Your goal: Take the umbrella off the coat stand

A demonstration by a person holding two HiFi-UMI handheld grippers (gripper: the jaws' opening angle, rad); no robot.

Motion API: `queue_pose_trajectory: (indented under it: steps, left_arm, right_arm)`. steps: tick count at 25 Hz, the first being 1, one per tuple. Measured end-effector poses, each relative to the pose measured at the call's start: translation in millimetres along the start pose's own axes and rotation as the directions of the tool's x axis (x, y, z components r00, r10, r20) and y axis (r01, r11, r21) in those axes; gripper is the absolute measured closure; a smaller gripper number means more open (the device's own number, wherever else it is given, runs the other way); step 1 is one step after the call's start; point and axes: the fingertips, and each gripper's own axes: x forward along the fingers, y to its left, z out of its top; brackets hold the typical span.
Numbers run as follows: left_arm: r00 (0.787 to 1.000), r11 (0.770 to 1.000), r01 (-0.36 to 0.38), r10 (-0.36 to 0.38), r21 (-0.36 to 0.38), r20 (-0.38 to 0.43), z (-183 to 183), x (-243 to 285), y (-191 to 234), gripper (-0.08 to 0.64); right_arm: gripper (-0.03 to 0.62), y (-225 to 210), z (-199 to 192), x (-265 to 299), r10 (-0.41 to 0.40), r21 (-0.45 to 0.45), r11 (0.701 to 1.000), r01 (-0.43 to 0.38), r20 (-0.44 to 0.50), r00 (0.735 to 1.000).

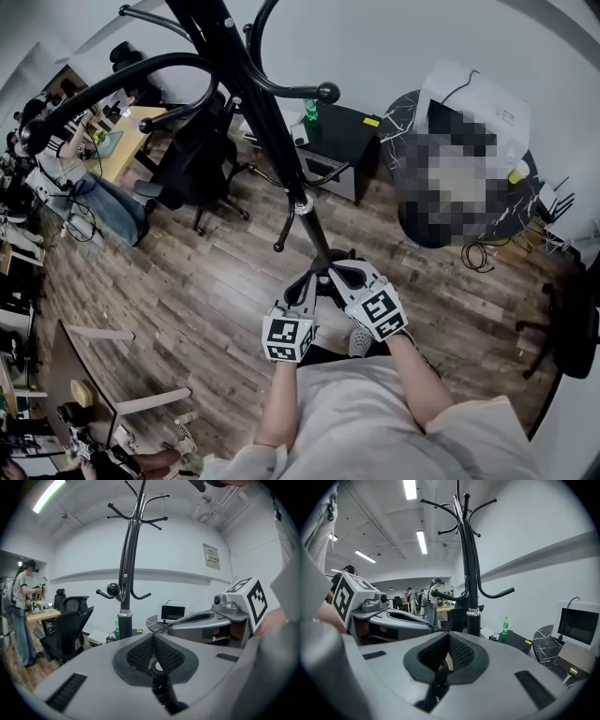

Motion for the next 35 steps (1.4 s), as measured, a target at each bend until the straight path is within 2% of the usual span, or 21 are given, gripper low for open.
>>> queue_pose_trajectory:
  steps: [10,35]
  left_arm:
    - [0.998,0.998,-0.062,0.062,0.008,0.008,2,-2,8,0.537]
    - [0.999,1.0,-0.029,0.029,0.011,0.013,4,4,-7,0.537]
  right_arm:
    - [0.583,3,3,3,-0.002,-0.013,1.0,0.002,0.017,1.0]
    - [0.583,-5,2,-9,-0.018,-0.016,1.0,0.018,0.017,1.0]
